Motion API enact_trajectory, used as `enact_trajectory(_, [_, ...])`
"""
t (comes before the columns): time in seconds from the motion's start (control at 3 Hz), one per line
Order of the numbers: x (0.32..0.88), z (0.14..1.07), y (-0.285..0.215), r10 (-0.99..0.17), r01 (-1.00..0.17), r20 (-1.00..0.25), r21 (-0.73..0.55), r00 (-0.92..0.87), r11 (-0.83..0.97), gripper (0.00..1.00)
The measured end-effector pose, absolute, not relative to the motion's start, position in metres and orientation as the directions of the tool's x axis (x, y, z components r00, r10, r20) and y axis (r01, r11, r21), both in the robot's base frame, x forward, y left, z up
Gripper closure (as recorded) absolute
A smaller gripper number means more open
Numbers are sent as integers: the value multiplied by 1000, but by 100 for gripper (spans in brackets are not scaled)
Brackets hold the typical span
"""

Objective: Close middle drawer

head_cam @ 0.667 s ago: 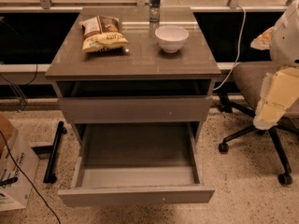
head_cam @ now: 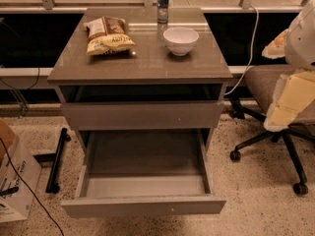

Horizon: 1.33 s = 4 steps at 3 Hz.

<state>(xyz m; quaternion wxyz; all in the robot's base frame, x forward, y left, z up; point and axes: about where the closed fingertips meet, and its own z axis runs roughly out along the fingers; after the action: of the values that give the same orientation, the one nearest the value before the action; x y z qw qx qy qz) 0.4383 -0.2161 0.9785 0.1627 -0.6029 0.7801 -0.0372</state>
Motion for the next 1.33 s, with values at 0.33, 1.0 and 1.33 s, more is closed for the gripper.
enact_trajectory(0.33, [437, 960, -214, -951, -932, -218, -243, -219, 270, 38])
enact_trajectory(1.0, [434, 871, -208, -930, -940, -284, -178, -233, 290, 93])
enact_trajectory(1.33, [433, 878, -207, -932, -940, -280, -185, -229, 287, 100])
